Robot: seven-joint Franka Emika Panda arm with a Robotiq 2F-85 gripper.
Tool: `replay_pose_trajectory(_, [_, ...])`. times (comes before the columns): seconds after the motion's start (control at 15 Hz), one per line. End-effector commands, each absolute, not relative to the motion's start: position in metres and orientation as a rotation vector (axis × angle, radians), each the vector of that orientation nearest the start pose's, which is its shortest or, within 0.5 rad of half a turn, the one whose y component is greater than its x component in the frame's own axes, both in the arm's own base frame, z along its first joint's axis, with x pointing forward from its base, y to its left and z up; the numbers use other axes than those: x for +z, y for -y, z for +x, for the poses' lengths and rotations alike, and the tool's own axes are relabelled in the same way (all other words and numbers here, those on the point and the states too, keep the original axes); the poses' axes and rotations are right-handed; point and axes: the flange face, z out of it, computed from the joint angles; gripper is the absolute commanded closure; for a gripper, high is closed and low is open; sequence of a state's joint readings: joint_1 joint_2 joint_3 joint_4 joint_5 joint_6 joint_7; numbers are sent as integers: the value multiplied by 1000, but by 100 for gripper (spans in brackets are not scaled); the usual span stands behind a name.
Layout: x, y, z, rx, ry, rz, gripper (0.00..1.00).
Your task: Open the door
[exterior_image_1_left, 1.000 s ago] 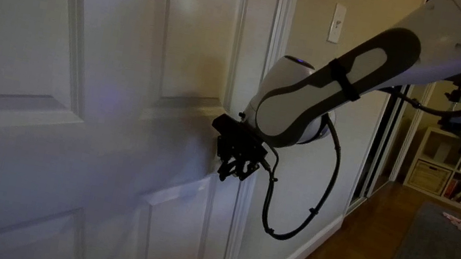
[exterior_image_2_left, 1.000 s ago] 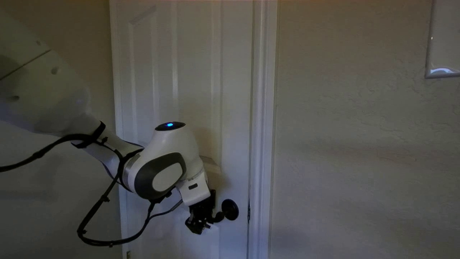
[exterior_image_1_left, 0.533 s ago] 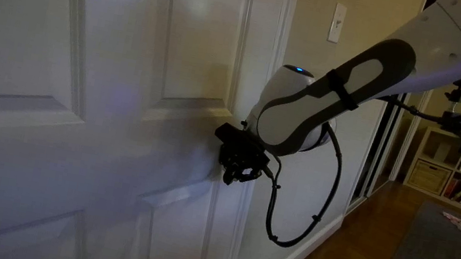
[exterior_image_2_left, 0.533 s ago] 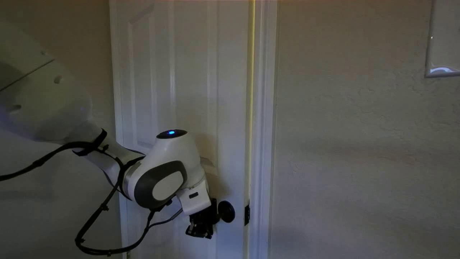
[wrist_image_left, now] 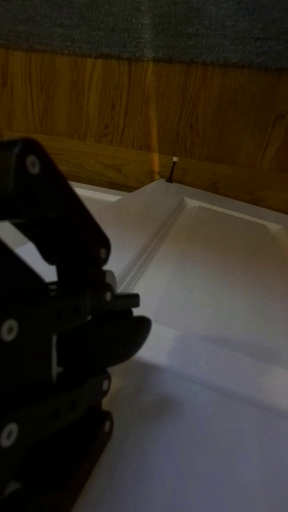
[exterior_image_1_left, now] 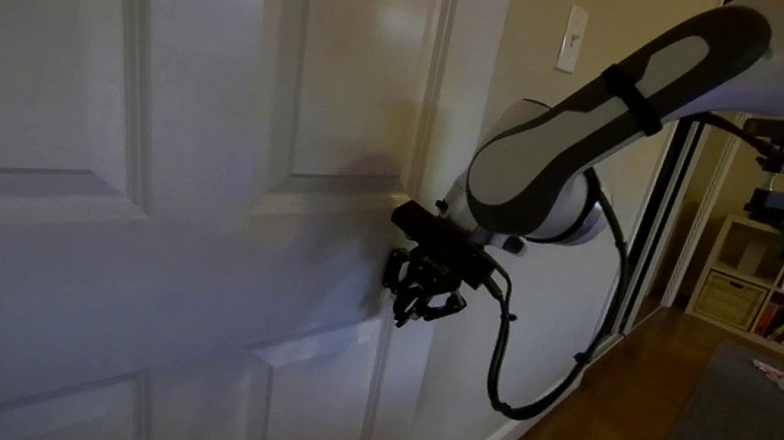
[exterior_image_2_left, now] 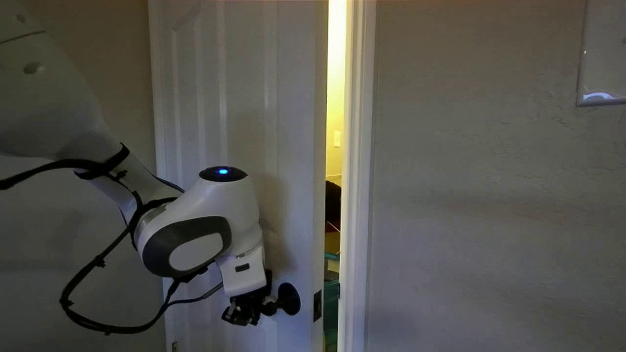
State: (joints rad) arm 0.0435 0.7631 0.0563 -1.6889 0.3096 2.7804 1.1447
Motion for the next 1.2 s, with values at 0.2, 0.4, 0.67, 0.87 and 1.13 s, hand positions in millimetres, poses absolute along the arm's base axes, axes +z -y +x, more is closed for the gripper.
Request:
replay_pose_trajectory(0.2, [210, -72, 608, 23, -1571, -2252, 94])
replay_pose_trajectory(0.4, [218, -77, 589, 49, -1524, -2288, 68])
replay_pose_trajectory(0.67, [231, -85, 571, 25, -1441, -2368, 49])
replay_pose_trajectory(0.87, [237, -89, 562, -13, -1328, -2446, 30])
replay_pose_trajectory(1.13, [269, -100, 563, -95, -1119, -2526, 4])
